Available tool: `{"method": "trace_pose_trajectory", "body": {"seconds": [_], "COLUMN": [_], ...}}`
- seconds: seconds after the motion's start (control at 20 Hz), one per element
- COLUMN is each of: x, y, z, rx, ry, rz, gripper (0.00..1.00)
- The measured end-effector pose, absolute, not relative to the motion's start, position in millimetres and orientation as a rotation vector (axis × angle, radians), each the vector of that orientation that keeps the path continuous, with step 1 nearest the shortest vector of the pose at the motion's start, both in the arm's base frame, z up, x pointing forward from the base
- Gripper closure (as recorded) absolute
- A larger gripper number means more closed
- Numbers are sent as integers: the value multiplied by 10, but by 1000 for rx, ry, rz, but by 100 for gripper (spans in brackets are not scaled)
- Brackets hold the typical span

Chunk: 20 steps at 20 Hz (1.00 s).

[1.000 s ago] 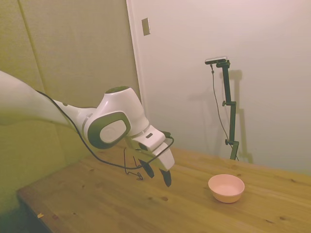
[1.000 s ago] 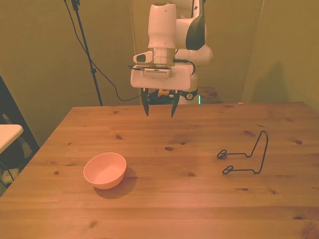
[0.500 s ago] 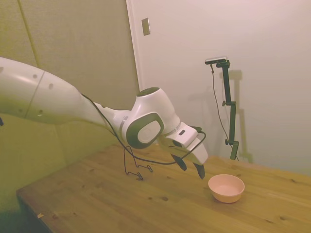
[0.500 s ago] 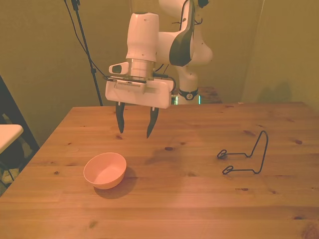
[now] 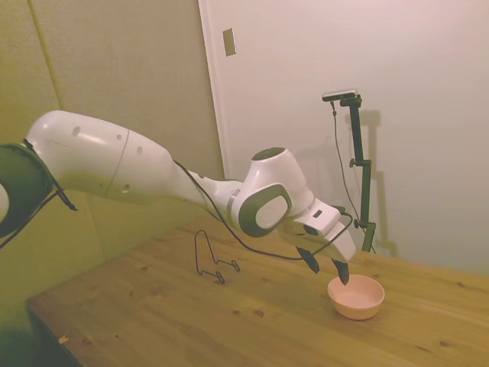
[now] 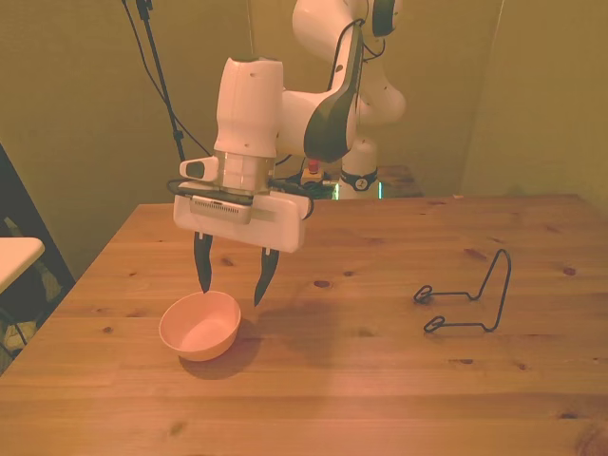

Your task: Load the bowl

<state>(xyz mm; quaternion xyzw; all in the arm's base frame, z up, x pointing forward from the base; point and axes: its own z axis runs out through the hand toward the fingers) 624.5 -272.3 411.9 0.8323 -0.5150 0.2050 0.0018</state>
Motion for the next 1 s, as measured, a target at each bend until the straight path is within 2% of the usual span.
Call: {"method": "trace_pose_trajectory", "body": {"seconds": [0.25,0.3,1.0], "x": [6415,6437,6666], "y": [-2760,-2763,-2859], "z": [3941,3922,3678], "rx": [2616,2618,2632], "ry": [-1625,-1624,-1601], "rz": [561,542,431], "gripper": [0,100,100]}}
